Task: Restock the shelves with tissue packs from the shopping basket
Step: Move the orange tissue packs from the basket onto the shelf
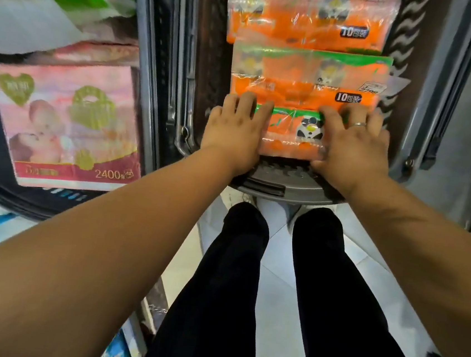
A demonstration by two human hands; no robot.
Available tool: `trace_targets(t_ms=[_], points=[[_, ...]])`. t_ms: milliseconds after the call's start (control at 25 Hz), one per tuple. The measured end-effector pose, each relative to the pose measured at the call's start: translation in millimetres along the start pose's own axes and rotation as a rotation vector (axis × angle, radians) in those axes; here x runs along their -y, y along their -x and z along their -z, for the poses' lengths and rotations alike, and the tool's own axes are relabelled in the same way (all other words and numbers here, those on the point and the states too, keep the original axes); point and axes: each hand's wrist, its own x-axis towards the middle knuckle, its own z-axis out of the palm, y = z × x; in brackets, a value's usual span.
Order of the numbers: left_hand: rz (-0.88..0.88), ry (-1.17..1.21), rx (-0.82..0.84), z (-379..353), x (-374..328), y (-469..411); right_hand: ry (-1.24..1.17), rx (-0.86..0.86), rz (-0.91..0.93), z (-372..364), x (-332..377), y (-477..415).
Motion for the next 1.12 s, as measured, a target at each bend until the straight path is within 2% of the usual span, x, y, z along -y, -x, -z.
trace_targets(t_ms=[160,280,1120], points=[[0.022,-0.078,-0.021,-9,-2,-9,0.08,0.047,-0.047,-6,7,-6],[0.035,-0.079,-0.013,-11,-1,-12,0.13,-0.012,-0.073,-18,16,-6],[-0.022,-0.107,-0.083,11,1,8,0.049,0.026,-0.027,9,8,10]])
